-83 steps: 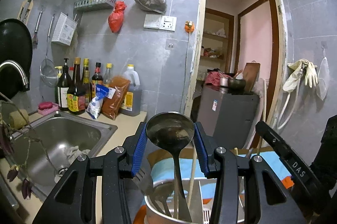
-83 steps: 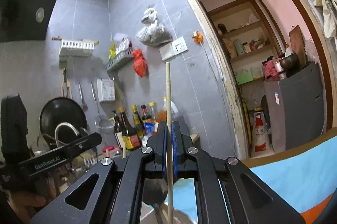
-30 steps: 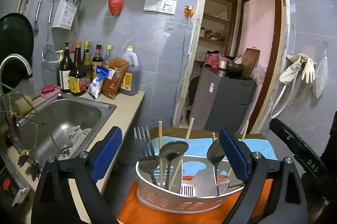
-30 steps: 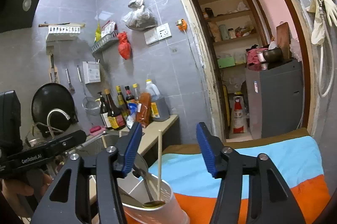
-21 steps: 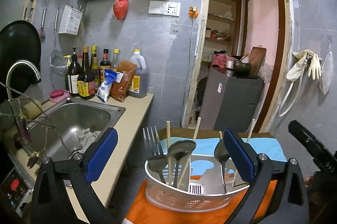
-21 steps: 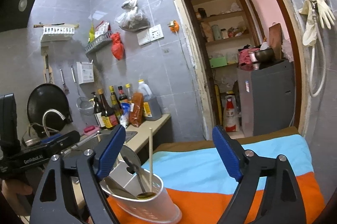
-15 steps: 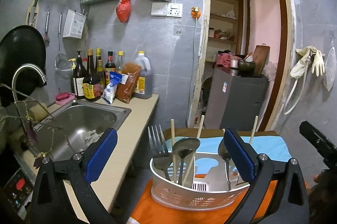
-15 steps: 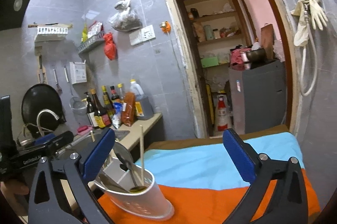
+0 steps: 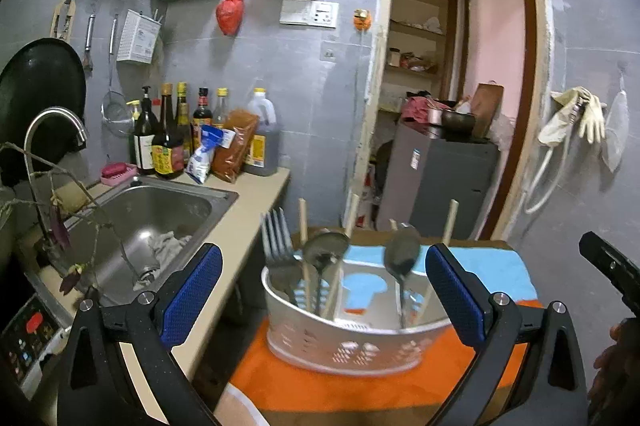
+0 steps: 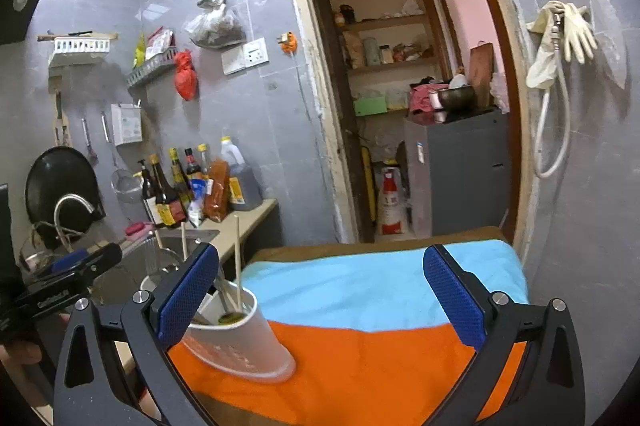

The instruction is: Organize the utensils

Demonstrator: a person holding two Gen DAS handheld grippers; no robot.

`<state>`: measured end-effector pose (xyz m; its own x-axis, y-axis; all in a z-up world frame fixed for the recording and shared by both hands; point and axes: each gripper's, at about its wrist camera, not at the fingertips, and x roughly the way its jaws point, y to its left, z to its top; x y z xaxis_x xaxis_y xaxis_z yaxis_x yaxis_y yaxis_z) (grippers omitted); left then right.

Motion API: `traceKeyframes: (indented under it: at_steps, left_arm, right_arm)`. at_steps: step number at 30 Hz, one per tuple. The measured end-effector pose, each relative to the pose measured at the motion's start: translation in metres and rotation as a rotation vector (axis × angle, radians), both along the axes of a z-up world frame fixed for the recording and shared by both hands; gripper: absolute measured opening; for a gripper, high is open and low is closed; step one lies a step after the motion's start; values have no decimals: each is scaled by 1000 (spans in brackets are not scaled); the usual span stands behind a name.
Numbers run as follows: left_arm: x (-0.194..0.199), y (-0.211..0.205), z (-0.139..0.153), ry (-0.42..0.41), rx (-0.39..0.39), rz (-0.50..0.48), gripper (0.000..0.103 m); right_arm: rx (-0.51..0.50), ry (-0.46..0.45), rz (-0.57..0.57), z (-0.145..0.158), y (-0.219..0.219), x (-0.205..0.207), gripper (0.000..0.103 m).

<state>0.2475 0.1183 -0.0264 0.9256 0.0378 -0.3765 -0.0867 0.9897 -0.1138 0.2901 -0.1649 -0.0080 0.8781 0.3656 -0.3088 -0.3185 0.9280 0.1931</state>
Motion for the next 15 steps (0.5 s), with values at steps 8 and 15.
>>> traceKeyframes:
  at_steps: [8,15]
  left_arm:
    - [-34,-24,5,32,-6,-19,100]
    - [-73,-46,15,57,6,-14,100]
  right_arm:
    - [-30,38,-16,9,-22,-31,103]
    - [-59,85,-47,18,-42,-69,103]
